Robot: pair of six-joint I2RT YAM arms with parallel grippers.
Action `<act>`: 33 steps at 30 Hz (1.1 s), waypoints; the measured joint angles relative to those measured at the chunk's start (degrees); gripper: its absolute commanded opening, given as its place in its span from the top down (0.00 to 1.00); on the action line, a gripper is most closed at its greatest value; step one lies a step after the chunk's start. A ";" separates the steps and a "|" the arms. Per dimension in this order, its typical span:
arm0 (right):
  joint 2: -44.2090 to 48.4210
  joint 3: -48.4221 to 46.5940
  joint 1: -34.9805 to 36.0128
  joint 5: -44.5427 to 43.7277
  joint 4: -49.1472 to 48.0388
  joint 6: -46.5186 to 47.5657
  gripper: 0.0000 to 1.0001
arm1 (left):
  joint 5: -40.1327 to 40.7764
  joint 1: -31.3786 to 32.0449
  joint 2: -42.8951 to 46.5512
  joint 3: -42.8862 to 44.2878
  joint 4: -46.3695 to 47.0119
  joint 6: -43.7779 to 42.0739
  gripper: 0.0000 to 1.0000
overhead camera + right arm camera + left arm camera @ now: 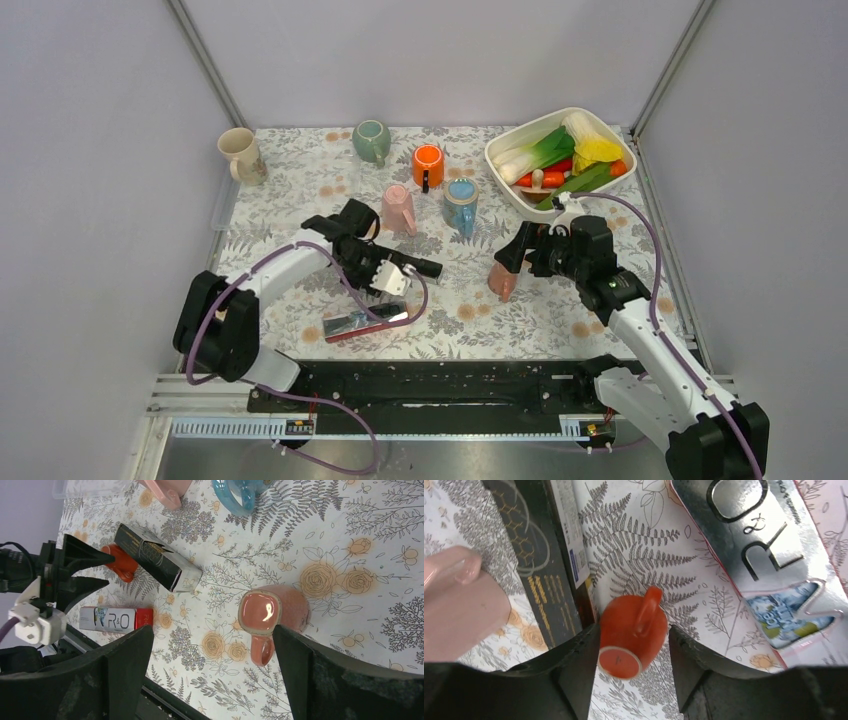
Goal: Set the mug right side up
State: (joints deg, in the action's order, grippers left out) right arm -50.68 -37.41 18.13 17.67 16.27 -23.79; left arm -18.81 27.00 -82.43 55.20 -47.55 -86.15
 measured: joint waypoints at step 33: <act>1.79 0.48 0.00 0.00 0.17 -0.22 0.01 | 13.03 1.09 -9.97 -0.76 10.29 9.31 1.00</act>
State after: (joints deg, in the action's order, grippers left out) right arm -48.88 -36.93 18.13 17.67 16.45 -24.01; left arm -5.78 28.10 -92.40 54.43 -37.26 -76.84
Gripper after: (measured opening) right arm 0.986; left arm 0.159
